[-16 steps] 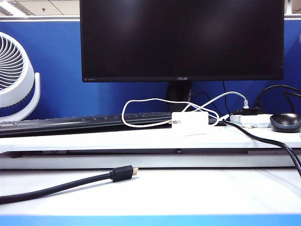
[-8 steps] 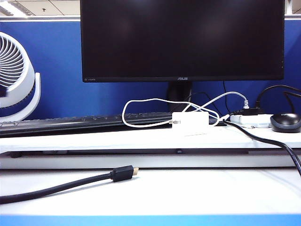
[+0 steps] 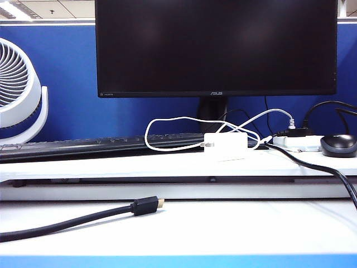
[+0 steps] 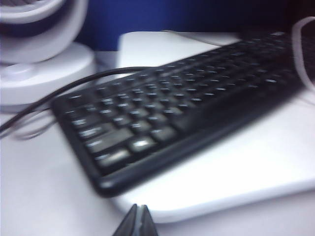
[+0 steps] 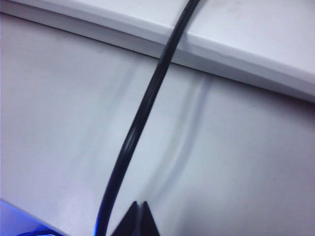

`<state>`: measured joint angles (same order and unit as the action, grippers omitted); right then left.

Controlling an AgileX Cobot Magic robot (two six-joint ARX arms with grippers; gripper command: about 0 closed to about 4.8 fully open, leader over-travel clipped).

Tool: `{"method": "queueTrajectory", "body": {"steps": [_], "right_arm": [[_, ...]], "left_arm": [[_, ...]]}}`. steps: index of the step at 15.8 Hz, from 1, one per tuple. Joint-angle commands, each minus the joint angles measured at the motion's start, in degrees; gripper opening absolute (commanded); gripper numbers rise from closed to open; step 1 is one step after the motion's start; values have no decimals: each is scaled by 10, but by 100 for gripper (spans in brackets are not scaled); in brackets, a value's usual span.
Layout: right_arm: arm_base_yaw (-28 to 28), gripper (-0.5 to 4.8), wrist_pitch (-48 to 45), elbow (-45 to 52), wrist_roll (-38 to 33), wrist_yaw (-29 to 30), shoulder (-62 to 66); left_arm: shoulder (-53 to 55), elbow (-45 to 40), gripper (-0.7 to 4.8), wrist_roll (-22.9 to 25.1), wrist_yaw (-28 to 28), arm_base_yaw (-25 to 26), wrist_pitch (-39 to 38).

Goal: Pick up the Type-C charging cable and the charging base, insert one end of the Type-C charger into the corresponding slot on the base, and finally place the plugged-in charger back on the table.

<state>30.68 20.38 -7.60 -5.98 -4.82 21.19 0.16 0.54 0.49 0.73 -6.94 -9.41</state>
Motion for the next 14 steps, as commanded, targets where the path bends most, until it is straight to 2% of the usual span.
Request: {"method": "queueTrajectory", "body": {"steps": [1,6,13,14], "right_arm": [[0,-1,-9,-2,1,-1,-1],[1,-1,-9,-2,1,-1,-1],[0,-1,-9,-2,1,-2,-1],[-27,-1,5,-2,1,0,-47]], "left_arm": [[-1,-1,-6,2,61,5,-8],[-1,-1,-6,-1,8,7,-9],[1,-1,-2,-3,8,6,-6],[1,-1,-2,-3,8,6,-5]]}}
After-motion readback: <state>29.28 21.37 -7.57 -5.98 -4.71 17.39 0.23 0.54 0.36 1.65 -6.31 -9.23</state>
